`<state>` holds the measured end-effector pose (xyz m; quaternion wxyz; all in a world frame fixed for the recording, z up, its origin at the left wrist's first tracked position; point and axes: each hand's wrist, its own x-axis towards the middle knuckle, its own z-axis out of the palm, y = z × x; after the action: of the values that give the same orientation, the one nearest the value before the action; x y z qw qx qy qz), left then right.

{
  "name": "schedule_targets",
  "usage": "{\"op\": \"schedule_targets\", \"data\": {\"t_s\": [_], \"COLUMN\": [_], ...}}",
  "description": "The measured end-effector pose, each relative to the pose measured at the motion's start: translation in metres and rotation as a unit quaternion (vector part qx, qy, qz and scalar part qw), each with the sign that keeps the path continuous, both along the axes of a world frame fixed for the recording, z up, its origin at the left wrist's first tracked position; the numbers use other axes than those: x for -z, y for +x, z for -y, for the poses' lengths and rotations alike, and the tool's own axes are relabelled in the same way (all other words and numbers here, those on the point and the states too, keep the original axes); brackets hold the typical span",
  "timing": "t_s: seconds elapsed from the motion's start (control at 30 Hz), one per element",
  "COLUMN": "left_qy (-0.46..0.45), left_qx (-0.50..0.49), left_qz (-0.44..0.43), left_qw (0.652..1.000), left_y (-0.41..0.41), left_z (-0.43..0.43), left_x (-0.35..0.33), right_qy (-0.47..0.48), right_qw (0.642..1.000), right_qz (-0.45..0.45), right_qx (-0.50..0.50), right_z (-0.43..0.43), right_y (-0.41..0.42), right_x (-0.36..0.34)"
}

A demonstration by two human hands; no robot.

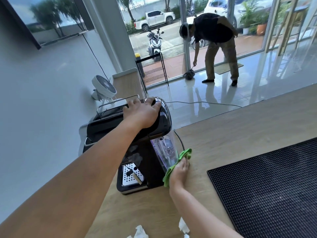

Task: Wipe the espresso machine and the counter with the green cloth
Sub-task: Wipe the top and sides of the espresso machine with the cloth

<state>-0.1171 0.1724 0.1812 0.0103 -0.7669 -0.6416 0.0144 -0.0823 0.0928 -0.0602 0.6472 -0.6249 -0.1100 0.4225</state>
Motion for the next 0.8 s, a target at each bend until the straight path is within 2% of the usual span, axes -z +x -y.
{"op": "schedule_targets", "data": {"t_s": [0.1,0.2,0.27,0.33,0.43,0.5,0.53,0.6,0.7,0.73,0.8], "left_qy": [0.001,-0.007,-0.018,-0.035,-0.054,-0.037,-0.032,-0.023,0.008,0.017,0.025], "left_qx": [0.004,0.001,0.012,0.032,0.043,0.048,0.053,0.050,0.036,0.034,0.032], "left_qz": [0.004,0.017,0.023,0.059,0.134,0.134,0.123,0.110,0.118,0.116,0.100], "left_qw": [1.000,1.000,1.000,0.997,0.989,0.989,0.991,0.992,0.992,0.993,0.994], "left_y": [0.000,-0.001,-0.002,-0.007,-0.027,-0.044,-0.049,-0.061,-0.077,-0.080,-0.084], "left_z": [0.000,0.002,0.005,0.009,0.010,0.010,0.010,0.011,0.013,0.013,0.014], "left_x": [0.000,-0.002,-0.004,-0.011,-0.020,-0.016,-0.012,-0.002,0.004,0.005,0.006], "right_qy": [-0.006,0.053,0.134,0.188,0.219,0.230,0.228,0.236,0.255,0.254,0.259], "right_qw": [1.000,0.996,0.977,0.936,0.838,0.758,0.709,0.590,0.409,0.366,0.317], "right_qz": [0.021,0.055,0.163,0.291,0.497,0.609,0.667,0.771,0.869,0.887,0.902], "right_qx": [0.002,-0.035,-0.041,-0.053,-0.051,-0.035,-0.023,-0.039,-0.109,-0.125,-0.140], "right_z": [0.023,0.045,0.051,0.045,0.030,0.022,0.020,0.019,0.021,0.020,0.020], "right_y": [-0.024,-0.043,-0.042,-0.029,-0.004,0.005,0.012,0.025,0.047,0.053,0.055], "right_x": [-0.005,-0.018,-0.031,-0.041,-0.050,-0.047,-0.037,-0.010,0.015,0.013,-0.006]}}
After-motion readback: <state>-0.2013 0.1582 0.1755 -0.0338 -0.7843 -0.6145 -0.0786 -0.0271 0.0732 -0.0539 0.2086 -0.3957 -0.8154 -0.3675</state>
